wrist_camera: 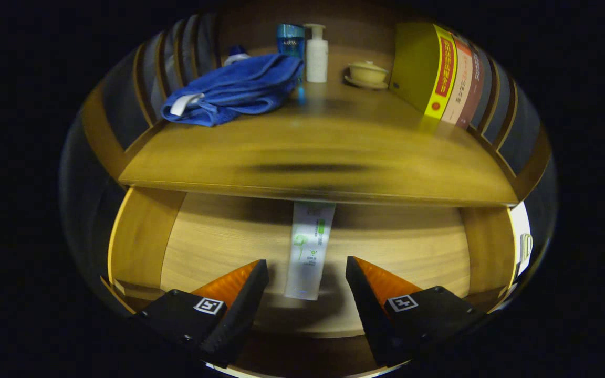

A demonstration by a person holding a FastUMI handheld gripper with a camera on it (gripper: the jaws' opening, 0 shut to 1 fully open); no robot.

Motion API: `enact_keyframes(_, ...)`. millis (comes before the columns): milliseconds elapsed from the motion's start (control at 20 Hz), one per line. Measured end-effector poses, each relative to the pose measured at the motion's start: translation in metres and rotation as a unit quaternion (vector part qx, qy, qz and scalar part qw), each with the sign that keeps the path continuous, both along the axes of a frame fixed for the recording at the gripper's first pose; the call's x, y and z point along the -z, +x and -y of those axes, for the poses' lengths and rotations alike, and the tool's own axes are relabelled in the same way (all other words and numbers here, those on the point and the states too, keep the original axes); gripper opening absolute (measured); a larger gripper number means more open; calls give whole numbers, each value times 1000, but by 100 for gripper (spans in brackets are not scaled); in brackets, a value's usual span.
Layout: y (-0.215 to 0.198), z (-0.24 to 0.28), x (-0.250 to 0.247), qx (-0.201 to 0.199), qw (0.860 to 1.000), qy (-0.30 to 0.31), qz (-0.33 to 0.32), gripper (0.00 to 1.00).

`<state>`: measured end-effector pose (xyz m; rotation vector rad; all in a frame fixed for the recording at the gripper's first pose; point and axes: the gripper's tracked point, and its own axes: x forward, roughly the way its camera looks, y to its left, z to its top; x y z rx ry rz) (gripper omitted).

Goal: Pull open the drawer, take out the items inside it, and place them on the countertop above the cabinet.

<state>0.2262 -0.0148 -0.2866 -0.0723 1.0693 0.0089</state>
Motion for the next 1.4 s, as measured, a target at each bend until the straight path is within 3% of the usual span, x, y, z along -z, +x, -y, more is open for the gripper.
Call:
enact_keyframes(400,-5,-1,29,-5,999,-12,-51,91)
enact_keyframes(550,0,-8,38,-5,998,-5,-55,57)
enact_keyframes(700,-1,-13,37,-1,998,3,-56,51)
enact_keyframes(1400,-23,-10,-65,-5,999,41,22,47)
